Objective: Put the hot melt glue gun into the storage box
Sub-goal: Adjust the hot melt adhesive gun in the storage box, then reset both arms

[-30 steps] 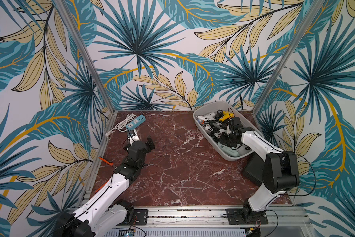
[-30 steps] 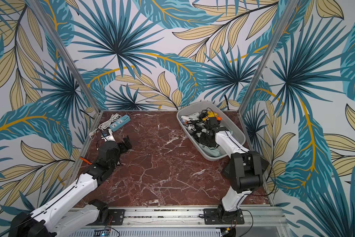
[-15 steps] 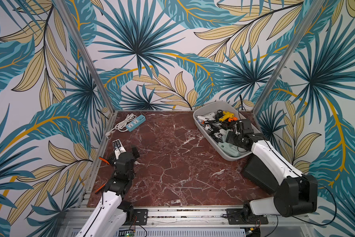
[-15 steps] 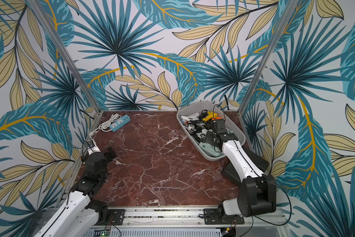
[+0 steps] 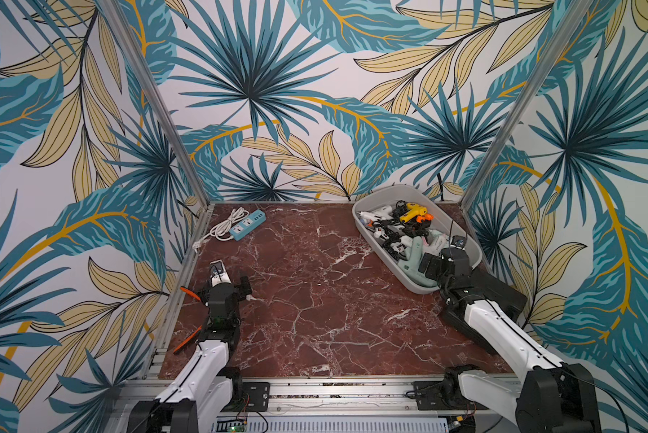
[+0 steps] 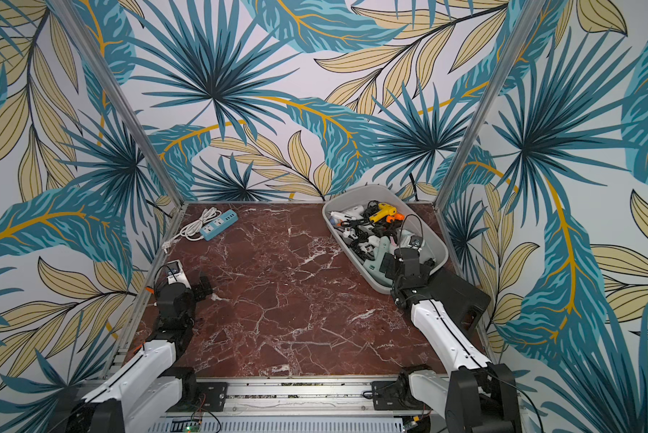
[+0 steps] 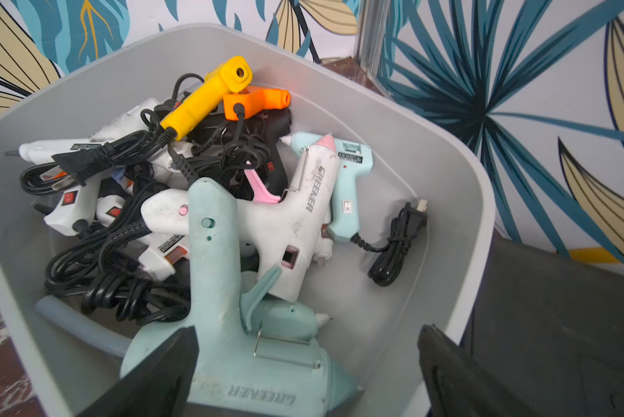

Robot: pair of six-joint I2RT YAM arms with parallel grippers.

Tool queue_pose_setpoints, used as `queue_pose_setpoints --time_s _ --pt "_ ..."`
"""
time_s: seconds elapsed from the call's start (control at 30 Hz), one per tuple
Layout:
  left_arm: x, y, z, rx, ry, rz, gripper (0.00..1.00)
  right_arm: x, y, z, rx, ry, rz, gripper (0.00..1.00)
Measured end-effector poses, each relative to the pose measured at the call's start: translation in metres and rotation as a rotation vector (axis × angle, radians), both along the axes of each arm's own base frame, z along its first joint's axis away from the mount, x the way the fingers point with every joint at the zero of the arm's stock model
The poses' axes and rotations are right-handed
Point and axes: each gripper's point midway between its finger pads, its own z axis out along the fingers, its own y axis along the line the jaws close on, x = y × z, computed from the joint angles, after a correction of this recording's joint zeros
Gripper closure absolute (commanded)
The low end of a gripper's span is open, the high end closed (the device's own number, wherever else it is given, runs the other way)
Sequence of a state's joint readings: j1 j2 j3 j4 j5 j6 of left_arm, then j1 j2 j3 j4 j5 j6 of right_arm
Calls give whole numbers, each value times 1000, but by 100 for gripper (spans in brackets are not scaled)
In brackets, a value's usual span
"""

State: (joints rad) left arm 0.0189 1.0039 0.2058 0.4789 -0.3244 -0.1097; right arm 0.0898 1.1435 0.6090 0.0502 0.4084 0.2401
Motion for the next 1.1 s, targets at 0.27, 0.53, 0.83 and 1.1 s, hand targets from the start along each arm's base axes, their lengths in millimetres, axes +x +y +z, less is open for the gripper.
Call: queue_pose_setpoints --time_s 0.27,0.53,0.83,1.1 --pt "32 -22 -20 -30 -23 -138 0 17 5 -15 -62 -88 62 0" --pt "52 -34 -23 -10 -85 -218 0 36 14 -20 -111 -147 134 0" --pt "78 -62 -15 4 -99 -399 0 47 31 -44 -100 -136 255 1" --pt "87 -50 -14 -3 -80 -340 0 48 20 -49 -68 -163 252 1"
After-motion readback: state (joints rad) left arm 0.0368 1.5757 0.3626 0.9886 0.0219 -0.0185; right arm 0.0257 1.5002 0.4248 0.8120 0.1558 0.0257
